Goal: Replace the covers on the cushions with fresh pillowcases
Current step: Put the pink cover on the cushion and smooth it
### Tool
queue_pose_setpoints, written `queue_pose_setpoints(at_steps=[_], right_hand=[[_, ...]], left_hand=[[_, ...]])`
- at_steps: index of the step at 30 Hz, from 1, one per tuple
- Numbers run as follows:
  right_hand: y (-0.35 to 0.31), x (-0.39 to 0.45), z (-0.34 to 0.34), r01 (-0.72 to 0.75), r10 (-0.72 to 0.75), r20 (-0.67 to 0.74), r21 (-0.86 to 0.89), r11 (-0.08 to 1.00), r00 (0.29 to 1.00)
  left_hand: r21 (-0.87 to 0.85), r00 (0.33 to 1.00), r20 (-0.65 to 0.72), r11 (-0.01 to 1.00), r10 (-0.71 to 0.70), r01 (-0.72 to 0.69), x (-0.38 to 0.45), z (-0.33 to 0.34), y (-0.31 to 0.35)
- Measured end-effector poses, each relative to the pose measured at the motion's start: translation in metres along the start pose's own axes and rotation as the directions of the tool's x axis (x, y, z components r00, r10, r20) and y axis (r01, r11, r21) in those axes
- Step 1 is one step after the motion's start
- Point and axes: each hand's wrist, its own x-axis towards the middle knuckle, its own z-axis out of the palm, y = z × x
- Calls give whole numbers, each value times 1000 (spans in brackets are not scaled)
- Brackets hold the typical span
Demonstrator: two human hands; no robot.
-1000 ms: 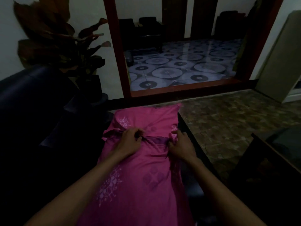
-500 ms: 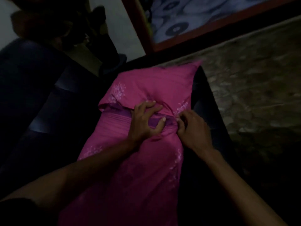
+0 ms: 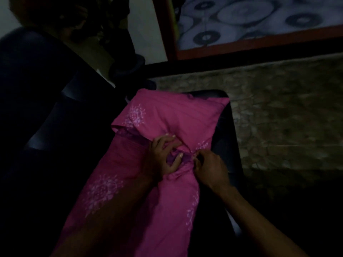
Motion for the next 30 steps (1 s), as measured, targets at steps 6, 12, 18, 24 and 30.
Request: queue_pose_setpoints(at_steps=[6, 12, 18, 24, 30], right_hand=[[6, -21, 17, 28, -24, -139, 30, 999, 990], [4, -83, 24, 64, -26, -228, 162, 985, 973], [17, -142, 31, 87, 49, -301, 421, 903, 952], [28, -164, 14, 181, 45, -335, 614, 768, 941], [50, -156, 9, 98, 278, -384, 722, 685, 880]], left_hand=[[-5, 992, 122, 1000, -26, 27, -3, -17, 9], [-81, 978, 205, 997, 25, -8, -18, -68, 36], [-64, 961, 264, 996, 84, -69, -46, -88, 71], [-187, 957, 259, 979, 133, -85, -64, -103, 102], [-122, 930, 310, 978, 197, -166, -60, -115, 116]])
